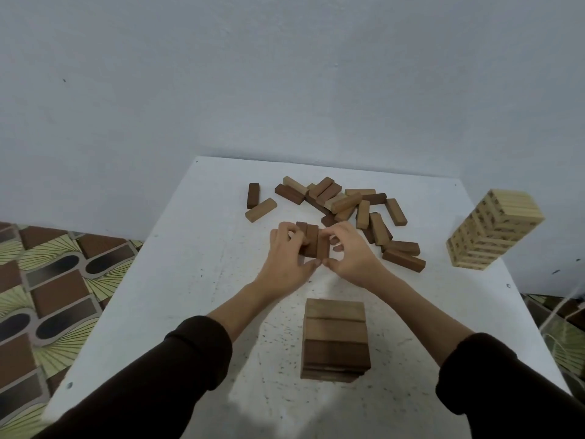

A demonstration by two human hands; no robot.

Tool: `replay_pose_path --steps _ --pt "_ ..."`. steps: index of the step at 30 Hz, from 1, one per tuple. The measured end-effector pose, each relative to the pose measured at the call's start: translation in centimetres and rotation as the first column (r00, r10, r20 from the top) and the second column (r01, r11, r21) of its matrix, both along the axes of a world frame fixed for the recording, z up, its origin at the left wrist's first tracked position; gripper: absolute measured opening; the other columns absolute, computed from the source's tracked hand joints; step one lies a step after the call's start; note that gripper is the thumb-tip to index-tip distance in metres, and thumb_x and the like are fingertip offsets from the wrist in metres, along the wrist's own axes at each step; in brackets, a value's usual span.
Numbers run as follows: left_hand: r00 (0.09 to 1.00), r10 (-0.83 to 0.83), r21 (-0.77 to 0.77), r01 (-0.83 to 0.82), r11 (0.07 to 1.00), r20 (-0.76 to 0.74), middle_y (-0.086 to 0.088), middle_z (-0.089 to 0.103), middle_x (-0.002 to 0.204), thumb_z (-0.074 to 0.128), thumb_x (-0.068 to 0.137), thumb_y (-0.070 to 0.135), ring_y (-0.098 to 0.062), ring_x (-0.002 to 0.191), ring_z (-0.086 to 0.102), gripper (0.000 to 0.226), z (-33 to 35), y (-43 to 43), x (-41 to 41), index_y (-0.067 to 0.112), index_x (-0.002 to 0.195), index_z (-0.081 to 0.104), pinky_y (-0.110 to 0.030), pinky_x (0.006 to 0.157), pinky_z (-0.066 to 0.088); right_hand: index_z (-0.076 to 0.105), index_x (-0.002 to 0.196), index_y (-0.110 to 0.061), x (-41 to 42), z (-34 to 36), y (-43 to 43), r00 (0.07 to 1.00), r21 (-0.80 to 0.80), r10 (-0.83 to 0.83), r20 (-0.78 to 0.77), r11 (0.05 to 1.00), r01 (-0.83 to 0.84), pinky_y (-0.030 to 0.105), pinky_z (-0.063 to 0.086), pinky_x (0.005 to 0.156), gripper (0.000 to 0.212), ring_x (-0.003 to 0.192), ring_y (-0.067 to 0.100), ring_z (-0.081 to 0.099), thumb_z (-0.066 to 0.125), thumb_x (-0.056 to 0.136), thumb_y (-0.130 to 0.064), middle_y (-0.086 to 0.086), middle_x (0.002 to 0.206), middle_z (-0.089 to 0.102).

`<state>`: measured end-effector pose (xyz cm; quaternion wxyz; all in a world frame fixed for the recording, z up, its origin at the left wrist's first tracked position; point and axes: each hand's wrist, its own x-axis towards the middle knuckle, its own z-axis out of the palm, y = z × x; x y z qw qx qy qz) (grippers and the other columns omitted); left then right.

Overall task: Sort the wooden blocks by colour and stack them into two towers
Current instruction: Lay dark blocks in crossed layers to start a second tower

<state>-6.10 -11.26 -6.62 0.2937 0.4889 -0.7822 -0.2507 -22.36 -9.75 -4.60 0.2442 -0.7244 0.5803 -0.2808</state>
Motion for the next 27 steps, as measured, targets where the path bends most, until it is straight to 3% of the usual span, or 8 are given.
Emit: replay_pose_path --steps 5,9,13,16,22,27 --pt "0.994 -0.070 0.192 0.084 0.978 -0.081 0.002 0.022 0.137 0.082 0.067 0.023 -0.027 0.119 0.039 0.073 0.0 -1.4 1.3 0.019 0.128 0.043 -0.038 0.100 0.043 0.030 0.144 -0.014 0.1 0.3 -0.2 0.999 0.140 -0.019 0.050 0.990 0.012 0.004 0.041 0.070 0.089 0.085 0.007 0.047 0.080 0.071 -0.011 -0.002 0.132 0.035" --pt "0.991 -0.104 0.298 0.126 0.946 -0.087 0.001 0.031 0.133 0.085 0.066 0.013 -0.011 0.105 0.045 0.098 1.2 -2.7 1.5 0.016 0.145 0.028 -0.017 0.087 0.040 0.026 0.146 -0.017 0.0 0.1 -0.7 0.999 0.166 0.004 0.044 0.986 -0.011 0.007 0.040 0.068 0.093 0.080 0.007 0.045 0.080 0.071 -0.012 -0.002 0.137 0.039" --pt "0.974 -0.140 0.407 0.203 0.890 -0.181 -0.001 0.043 0.131 0.083 0.064 0.002 -0.015 0.117 0.046 0.100 0.9 -3.3 1.6 0.012 0.146 0.026 -0.023 0.093 0.042 0.028 0.145 -0.018 0.1 -0.4 -0.8 0.998 0.146 0.044 0.049 0.988 -0.051 0.007 0.036 0.068 0.091 0.078 0.006 0.043 0.080 0.070 -0.014 -0.002 0.129 0.046" --pt "0.965 -0.162 0.397 0.234 0.888 -0.207 -0.002 0.049 0.125 0.082 0.064 0.000 -0.013 0.109 0.050 0.097 0.8 -3.1 1.8 0.012 0.144 0.029 -0.014 0.088 0.043 0.028 0.145 -0.019 0.0 -0.5 -0.8 0.997 0.152 0.049 0.066 0.987 -0.058 0.005 0.036 0.067 0.091 0.077 0.005 0.043 0.081 0.070 -0.015 -0.004 0.124 0.046" --pt "0.958 -0.206 0.373 0.270 0.888 -0.202 -0.002 0.051 0.124 0.083 0.064 0.002 -0.010 0.105 0.052 0.097 0.9 -2.7 2.2 0.014 0.144 0.029 -0.018 0.088 0.044 0.029 0.144 -0.017 0.2 -0.2 -0.6 0.994 0.168 0.055 0.092 0.983 -0.070 0.002 0.038 0.068 0.091 0.078 0.002 0.045 0.081 0.070 -0.014 -0.005 0.118 0.046" --pt "0.965 -0.195 0.343 0.245 0.907 -0.172 0.001 0.049 0.117 0.082 0.065 0.000 -0.004 0.092 0.052 0.097 1.3 -2.3 2.1 0.016 0.144 0.029 -0.006 0.074 0.042 0.034 0.142 -0.014 0.2 0.0 -0.2 0.994 0.145 0.053 0.092 0.987 -0.066 0.001 0.036 0.071 0.086 0.079 -0.007 0.044 0.080 0.070 -0.011 -0.002 0.117 0.047"
